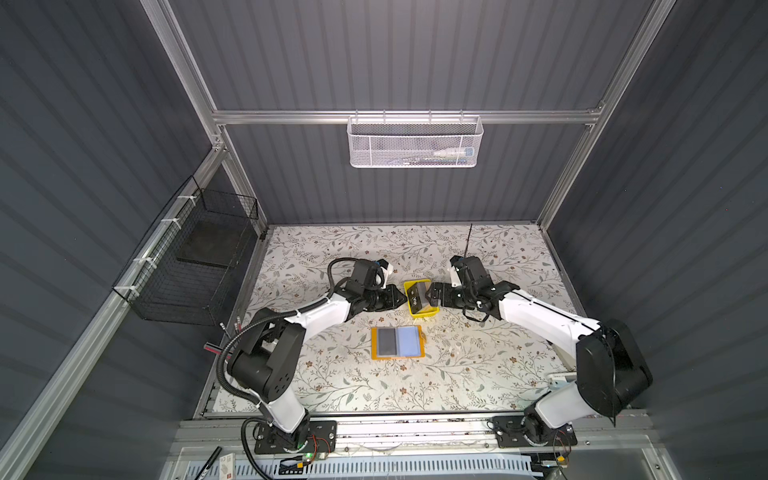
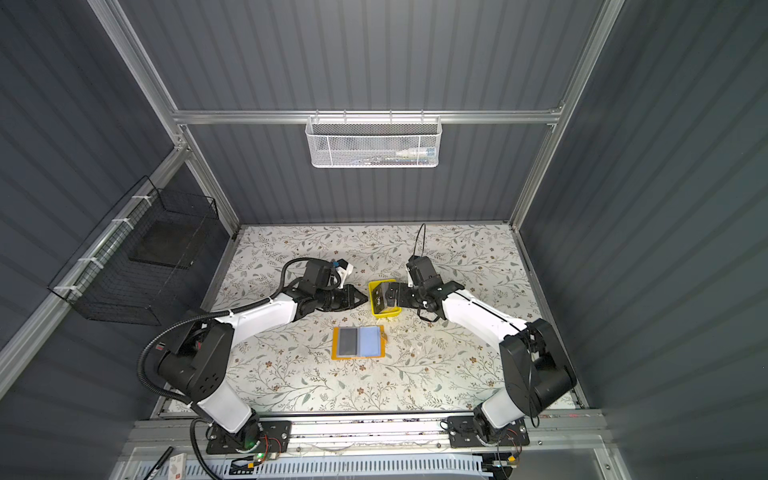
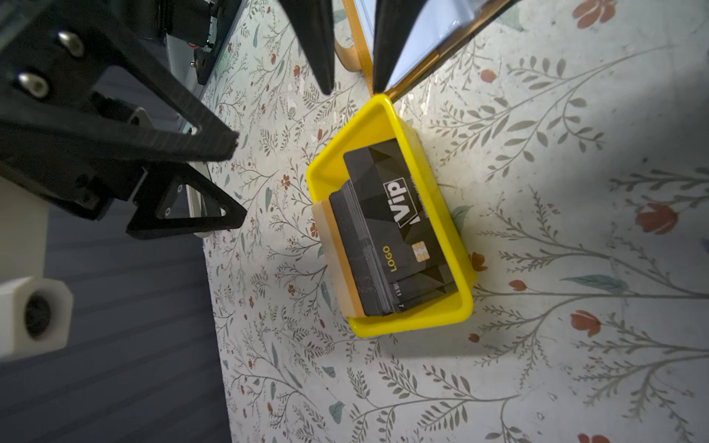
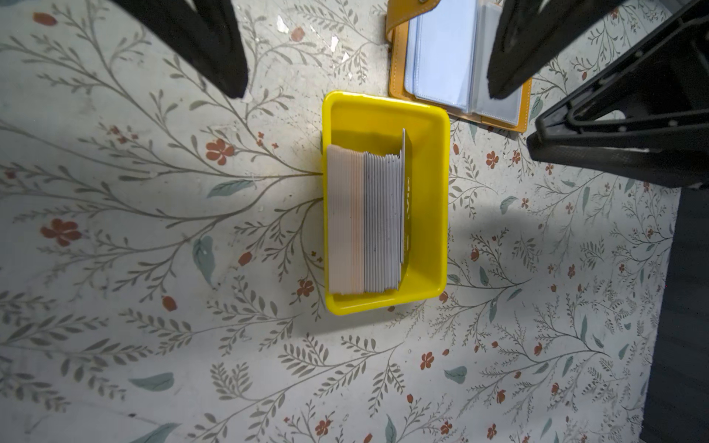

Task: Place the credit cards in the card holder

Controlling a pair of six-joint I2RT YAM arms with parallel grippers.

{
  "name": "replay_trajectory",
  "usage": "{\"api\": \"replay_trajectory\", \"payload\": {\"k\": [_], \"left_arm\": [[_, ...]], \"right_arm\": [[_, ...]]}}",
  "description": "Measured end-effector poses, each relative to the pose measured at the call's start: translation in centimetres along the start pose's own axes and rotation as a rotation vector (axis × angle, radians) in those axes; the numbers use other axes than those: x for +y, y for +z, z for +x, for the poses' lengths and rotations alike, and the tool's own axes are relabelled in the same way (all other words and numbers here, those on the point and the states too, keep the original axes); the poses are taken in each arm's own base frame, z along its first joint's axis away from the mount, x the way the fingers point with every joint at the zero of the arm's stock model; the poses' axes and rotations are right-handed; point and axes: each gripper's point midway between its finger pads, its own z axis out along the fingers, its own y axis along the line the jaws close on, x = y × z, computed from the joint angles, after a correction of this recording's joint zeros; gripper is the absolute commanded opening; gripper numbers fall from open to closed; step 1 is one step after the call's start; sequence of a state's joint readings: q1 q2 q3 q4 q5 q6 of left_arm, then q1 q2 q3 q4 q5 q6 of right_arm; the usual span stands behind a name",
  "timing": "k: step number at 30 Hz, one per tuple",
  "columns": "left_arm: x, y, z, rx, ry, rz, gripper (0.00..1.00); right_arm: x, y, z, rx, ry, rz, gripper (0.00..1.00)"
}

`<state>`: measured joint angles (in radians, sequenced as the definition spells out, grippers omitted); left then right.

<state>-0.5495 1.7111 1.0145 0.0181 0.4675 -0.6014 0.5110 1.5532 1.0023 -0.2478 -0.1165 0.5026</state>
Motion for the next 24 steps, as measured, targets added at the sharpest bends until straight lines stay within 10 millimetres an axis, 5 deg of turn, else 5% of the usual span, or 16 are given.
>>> {"api": "replay_trajectory", "payload": {"k": [11,24], "left_arm": [[0.9,4.0,-1.3,0.043,-0.014,-0.036,0.15],[1.4,5.7,-2.4,0.049,-0.005,-0.092,0.12]], "right_arm": [[-0.5,3.5,0.2,0.066,-0.011,0.021,0.99],[-0.9,5.3,0.6,0.099,-0.019,0.038,0.99]]}}
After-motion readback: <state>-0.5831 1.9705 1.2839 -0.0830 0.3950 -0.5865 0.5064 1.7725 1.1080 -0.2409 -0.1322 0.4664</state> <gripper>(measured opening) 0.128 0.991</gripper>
